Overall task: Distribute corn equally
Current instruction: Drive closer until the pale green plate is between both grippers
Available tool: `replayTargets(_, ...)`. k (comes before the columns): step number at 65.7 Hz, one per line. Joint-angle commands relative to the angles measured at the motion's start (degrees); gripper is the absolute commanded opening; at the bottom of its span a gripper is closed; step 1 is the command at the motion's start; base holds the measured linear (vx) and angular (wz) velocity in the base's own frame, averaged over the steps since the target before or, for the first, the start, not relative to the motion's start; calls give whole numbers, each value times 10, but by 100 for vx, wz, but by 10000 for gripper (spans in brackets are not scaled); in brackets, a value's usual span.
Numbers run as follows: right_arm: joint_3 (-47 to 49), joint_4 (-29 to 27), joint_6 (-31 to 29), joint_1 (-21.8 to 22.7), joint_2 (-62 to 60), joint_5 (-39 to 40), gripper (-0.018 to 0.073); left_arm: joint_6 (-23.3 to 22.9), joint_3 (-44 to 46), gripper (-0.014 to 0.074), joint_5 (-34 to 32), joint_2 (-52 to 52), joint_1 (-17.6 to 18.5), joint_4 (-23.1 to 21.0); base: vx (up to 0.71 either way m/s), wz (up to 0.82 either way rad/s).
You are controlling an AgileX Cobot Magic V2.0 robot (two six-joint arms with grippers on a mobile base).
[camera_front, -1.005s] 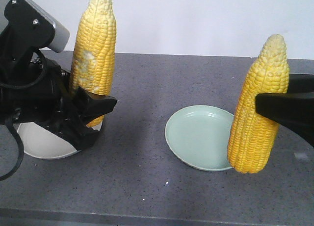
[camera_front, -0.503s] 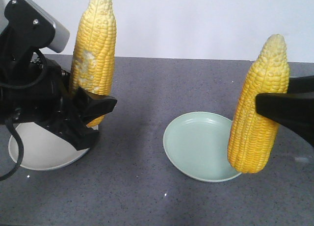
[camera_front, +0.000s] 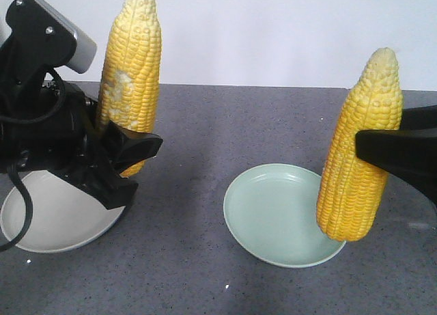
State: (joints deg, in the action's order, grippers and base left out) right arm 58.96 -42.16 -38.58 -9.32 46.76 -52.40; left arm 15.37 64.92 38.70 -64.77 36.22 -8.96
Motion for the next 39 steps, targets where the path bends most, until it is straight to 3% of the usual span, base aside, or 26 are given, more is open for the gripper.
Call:
replayTargets(1,14,-22,-5,3,-2,30,195,-2,13,272,-37,12,-1,-9,4,-5)
replayTargets(39,14,-22,-5,3,-2,30,195,-2,13,272,-37,12,-1,-9,2,-4)
